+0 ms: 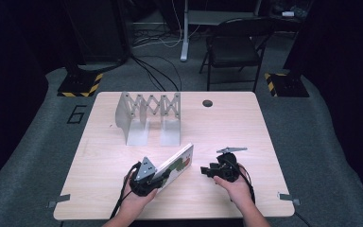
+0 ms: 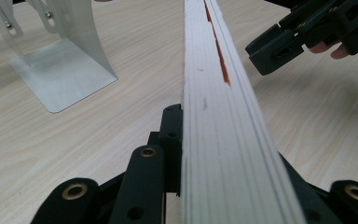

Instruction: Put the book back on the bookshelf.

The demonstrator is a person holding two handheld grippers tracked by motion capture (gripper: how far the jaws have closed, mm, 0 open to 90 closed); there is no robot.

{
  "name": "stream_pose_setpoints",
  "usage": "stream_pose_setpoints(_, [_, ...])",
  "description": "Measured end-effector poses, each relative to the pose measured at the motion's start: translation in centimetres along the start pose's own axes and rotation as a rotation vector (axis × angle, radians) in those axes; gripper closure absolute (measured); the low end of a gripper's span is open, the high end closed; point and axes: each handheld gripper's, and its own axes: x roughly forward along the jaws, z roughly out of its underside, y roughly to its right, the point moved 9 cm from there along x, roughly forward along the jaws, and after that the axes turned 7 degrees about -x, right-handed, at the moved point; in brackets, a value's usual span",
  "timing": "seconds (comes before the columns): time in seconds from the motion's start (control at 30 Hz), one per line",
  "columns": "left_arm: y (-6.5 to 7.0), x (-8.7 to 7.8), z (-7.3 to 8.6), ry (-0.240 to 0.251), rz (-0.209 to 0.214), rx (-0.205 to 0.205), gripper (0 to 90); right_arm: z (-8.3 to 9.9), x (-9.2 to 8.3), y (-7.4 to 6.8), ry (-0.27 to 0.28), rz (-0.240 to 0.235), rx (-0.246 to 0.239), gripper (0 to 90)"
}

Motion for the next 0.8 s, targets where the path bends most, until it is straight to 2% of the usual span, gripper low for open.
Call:
stream_pose_setpoints(0.03, [0.0,0.0,-0.1,0.014,-0.006,-0.007,75.8,0.0,0.0,0.0,0.000,0.000,0.001,49.3])
stream_pose_setpoints(0.37, [-0.5,-1.0,-0.7,0.030,-0.006,-0.023,75.8,0.0,0.0,0.1,0.001,0.002,0.006,49.3])
stream_pose_setpoints(0.73, [-1.8,-1.8,-1.0,0.055,-0.039,-0.052,75.8,0.0,0.0,0.1,-0.001,0.000,0.012,49.3])
stream_pose_setpoints(0.77, [-1.9,-1.9,-1.0,0.057,-0.041,-0.061,75.8,0.1,-0.1,0.0,-0.008,0.001,0.025,49.3])
stream_pose_setpoints(0.8, [-2.1,-1.9,-1.1,0.061,-0.051,-0.055,75.8,0.0,0.0,0.1,-0.002,-0.001,0.010,49.3])
